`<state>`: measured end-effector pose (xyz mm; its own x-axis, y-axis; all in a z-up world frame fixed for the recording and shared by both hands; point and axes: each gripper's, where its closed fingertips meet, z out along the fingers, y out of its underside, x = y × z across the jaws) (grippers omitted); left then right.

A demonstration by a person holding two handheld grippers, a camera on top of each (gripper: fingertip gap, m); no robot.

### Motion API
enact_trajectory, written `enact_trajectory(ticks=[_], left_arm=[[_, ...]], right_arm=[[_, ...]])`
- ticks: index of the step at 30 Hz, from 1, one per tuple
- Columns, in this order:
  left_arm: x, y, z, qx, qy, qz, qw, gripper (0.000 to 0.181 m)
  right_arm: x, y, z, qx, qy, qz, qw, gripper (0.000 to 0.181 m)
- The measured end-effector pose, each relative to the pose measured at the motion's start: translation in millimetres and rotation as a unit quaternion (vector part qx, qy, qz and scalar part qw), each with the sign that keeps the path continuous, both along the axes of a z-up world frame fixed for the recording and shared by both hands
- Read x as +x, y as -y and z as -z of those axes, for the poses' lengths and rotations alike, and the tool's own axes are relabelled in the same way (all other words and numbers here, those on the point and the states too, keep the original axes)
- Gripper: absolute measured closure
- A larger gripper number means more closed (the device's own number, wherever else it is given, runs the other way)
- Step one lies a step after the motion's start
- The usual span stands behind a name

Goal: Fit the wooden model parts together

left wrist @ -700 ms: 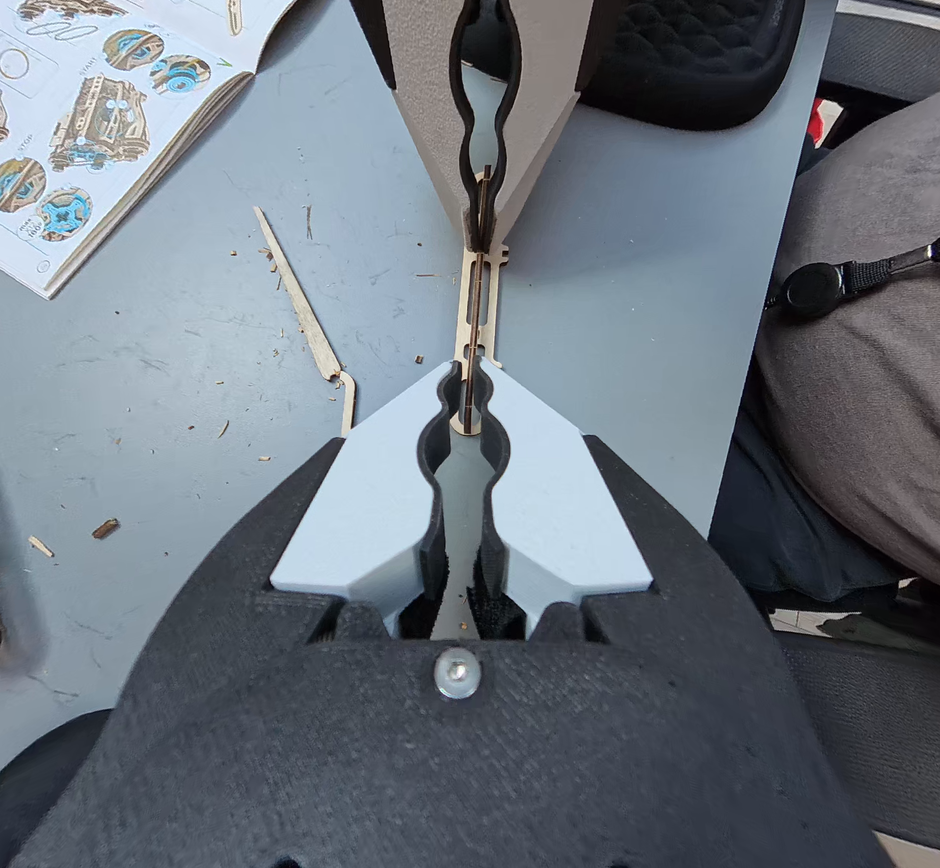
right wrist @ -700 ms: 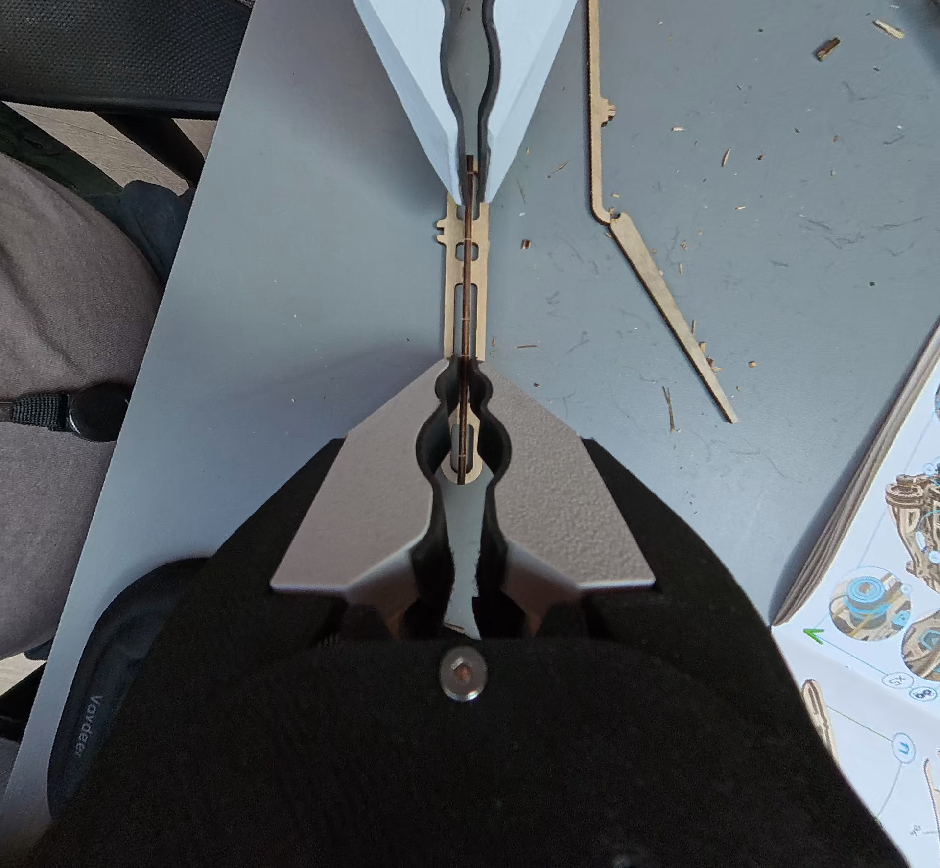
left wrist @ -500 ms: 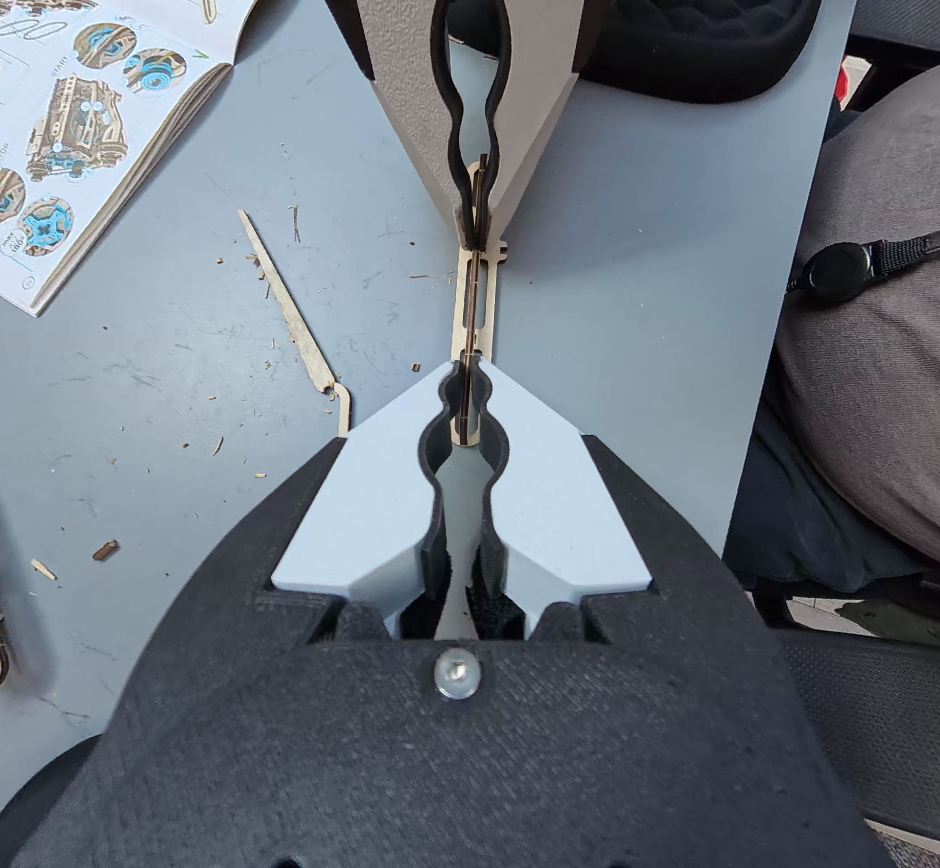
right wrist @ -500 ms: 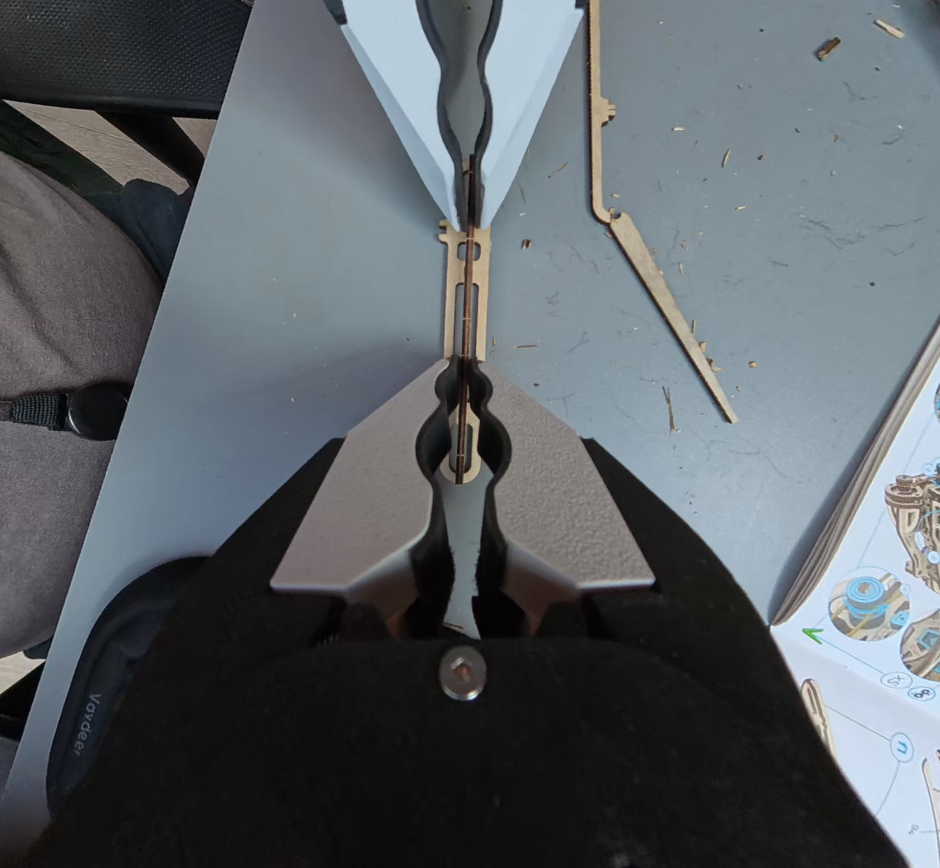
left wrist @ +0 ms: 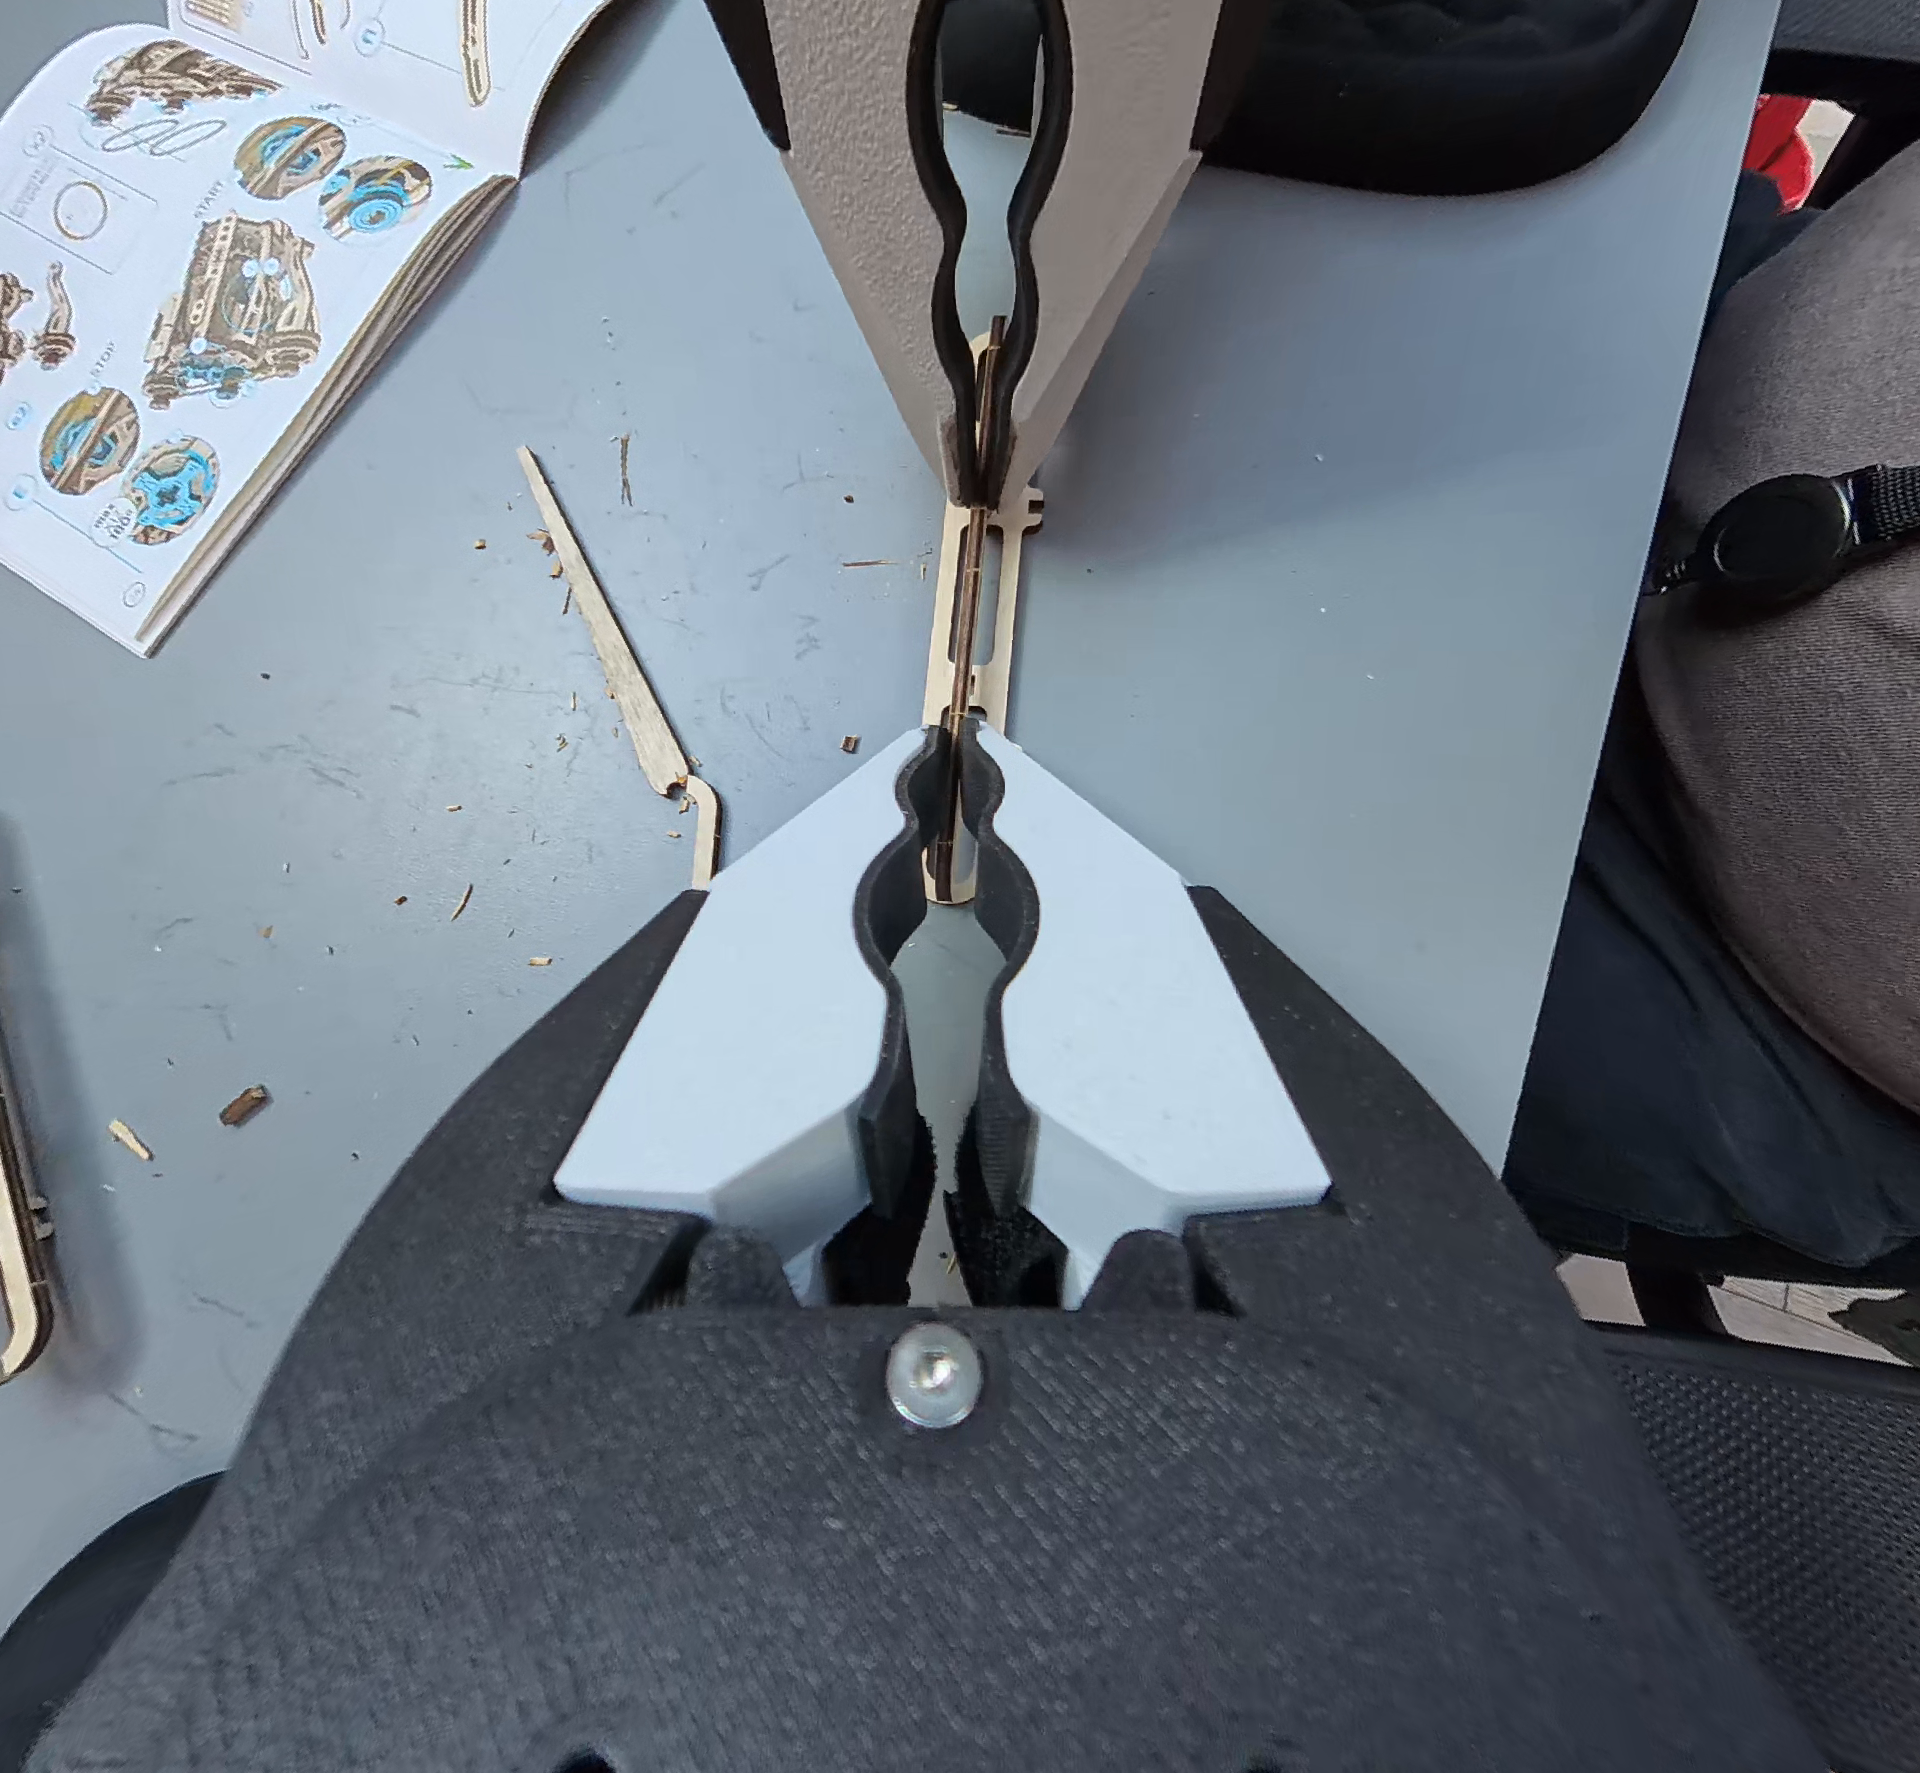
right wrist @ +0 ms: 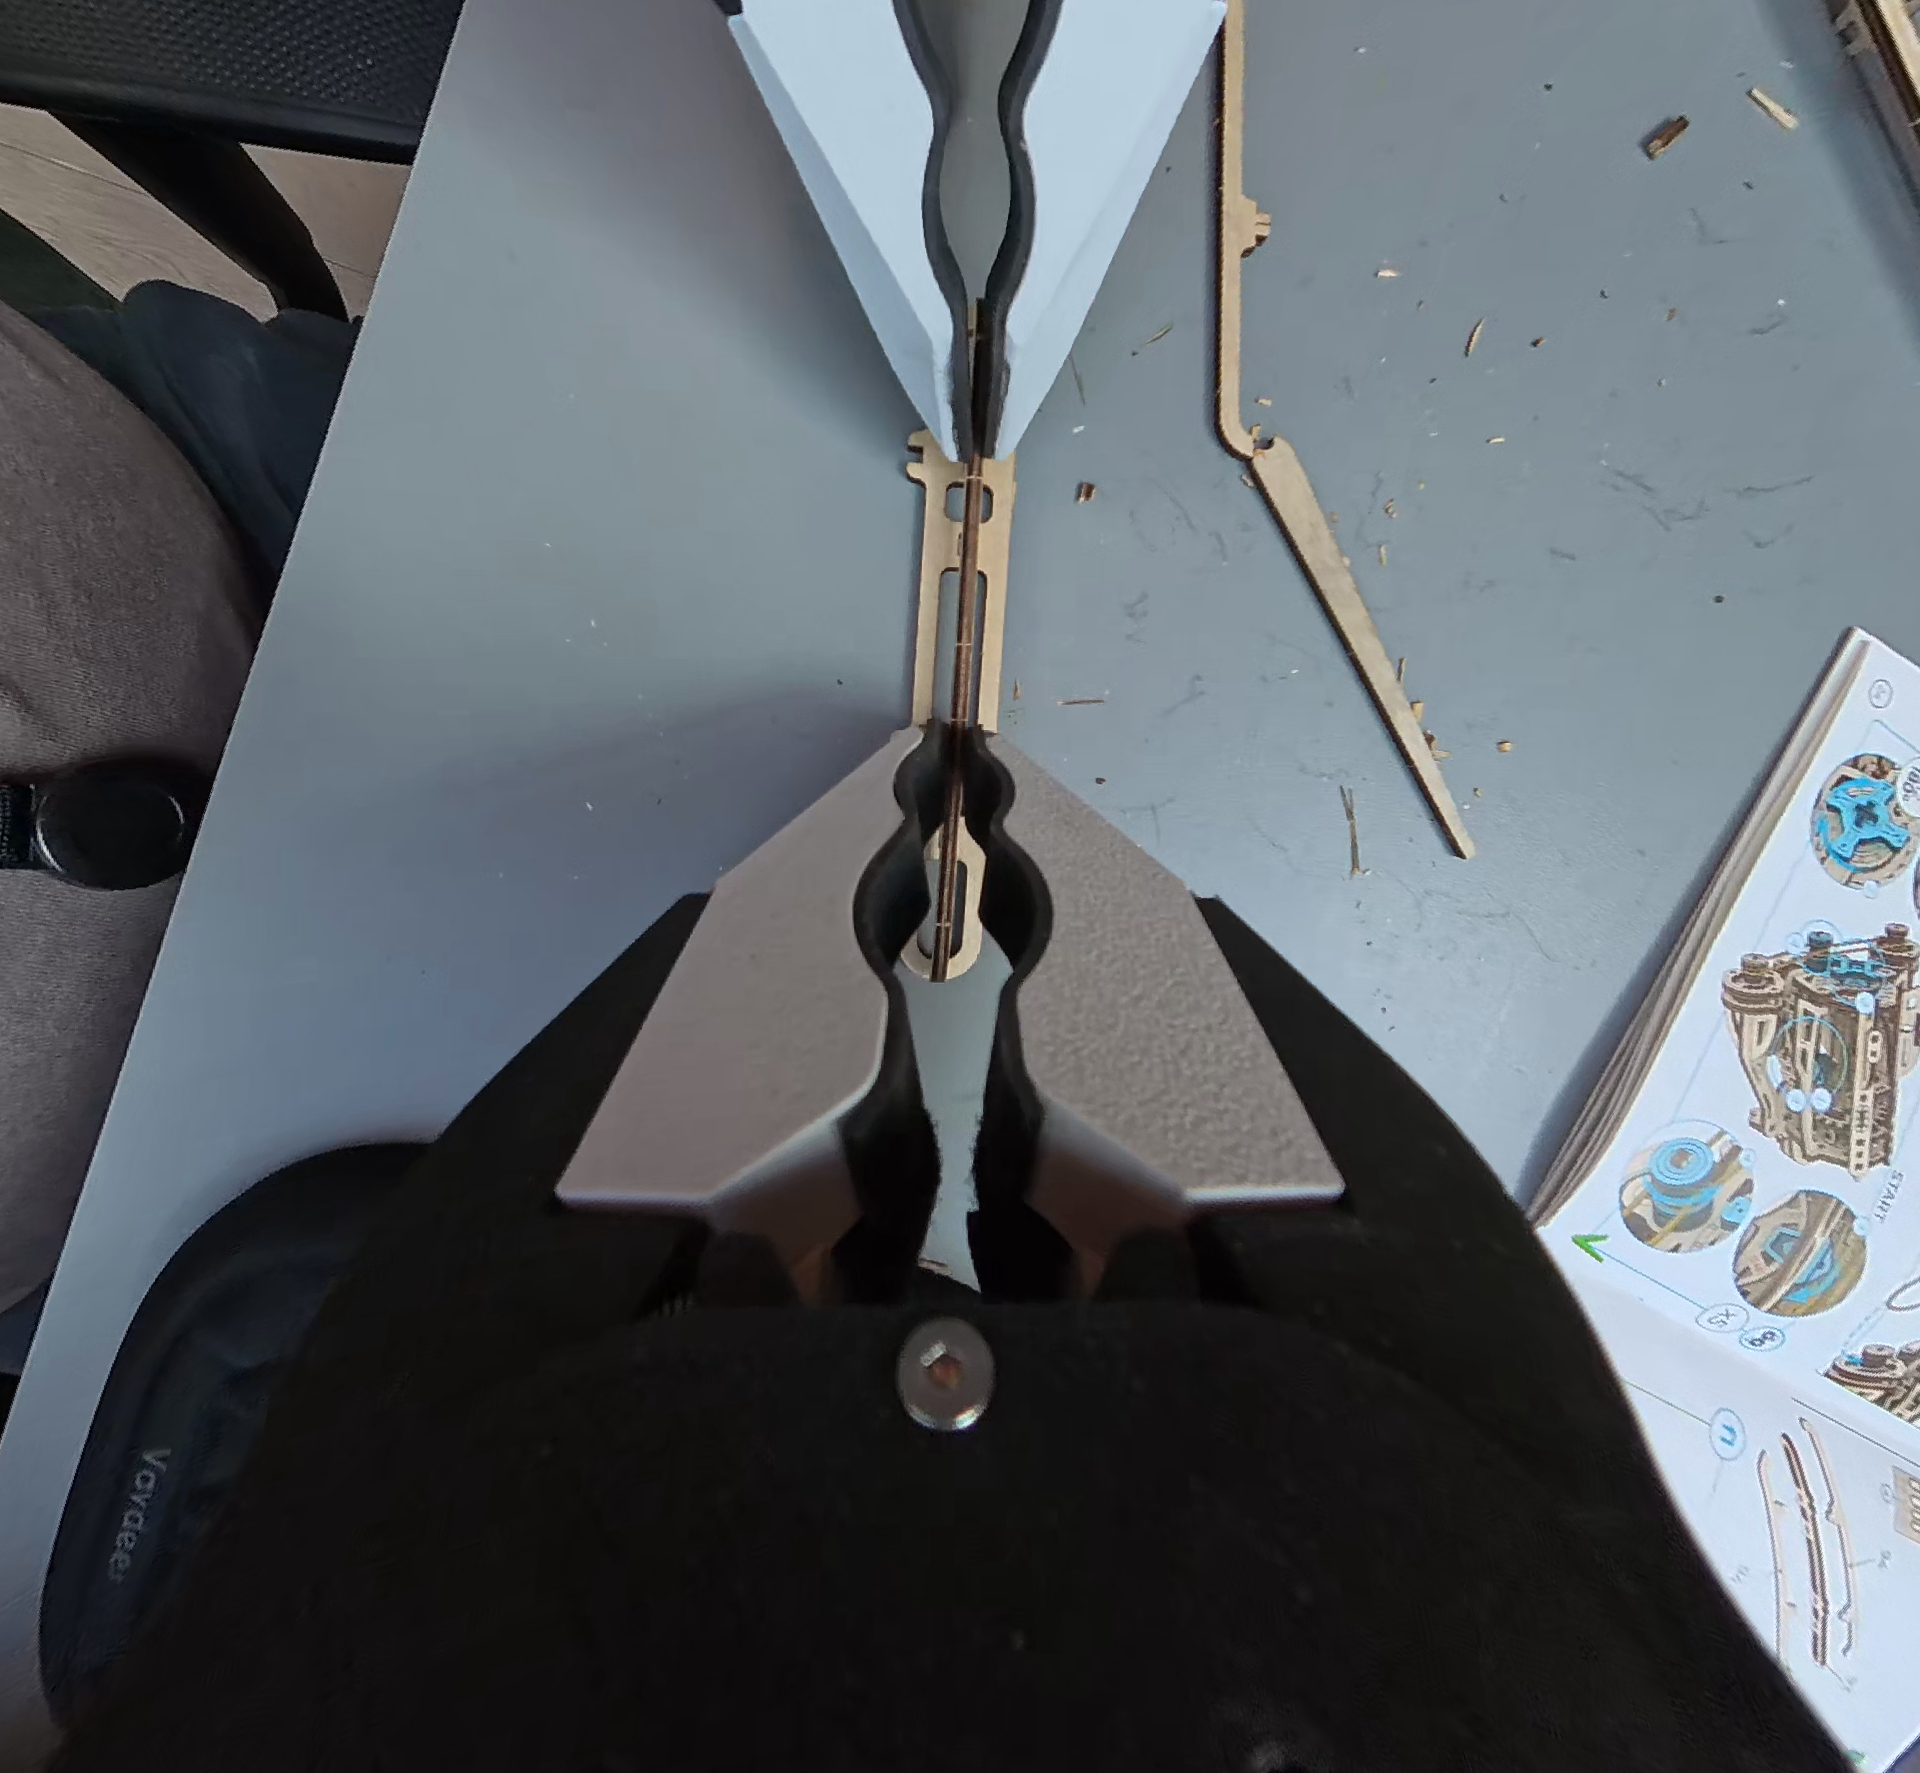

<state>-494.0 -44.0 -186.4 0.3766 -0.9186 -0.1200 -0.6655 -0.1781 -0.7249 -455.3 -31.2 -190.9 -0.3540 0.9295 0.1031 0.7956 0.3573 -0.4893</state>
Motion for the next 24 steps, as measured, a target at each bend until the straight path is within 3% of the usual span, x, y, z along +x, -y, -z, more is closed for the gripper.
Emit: enact_trajectory(ticks=[1, 7, 14, 21, 24], left_arm=[[-0.1, 0.0, 0.1, 0.003, 0.0, -0.001, 1.0, 0.181], [-0.4, -0.1, 0.3, 0.018, -0.014, 0.002, 1.0, 0.181], [-0.3, -0.2, 0.3, -0.027, 0.011, 0.008, 1.0, 0.181], [-0.1, 0.9, 0.3, 0.012, 0.002, -0.003, 1.0, 0.181], [0.0, 0.2, 0.3, -0.002, 0.014, 0.001, 1.0, 0.181]], right_arm=[[0.1, -0.1, 0.0, 0.003, 0.0, 0.0, 1.0, 0.18], [0.3, -0.4, 0.4, 0.014, 0.009, -0.001, 1.0, 0.18], [0.6, -0.1, 0.9, -0.05, 0.037, -0.002, 0.998, 0.18], [1.0, 0.1, 1.1, 0.041, 0.031, -0.001, 0.999, 0.18], [0.8, 0.1, 1.2, -0.001, 0.036, -0.001, 0.999, 0.18]])
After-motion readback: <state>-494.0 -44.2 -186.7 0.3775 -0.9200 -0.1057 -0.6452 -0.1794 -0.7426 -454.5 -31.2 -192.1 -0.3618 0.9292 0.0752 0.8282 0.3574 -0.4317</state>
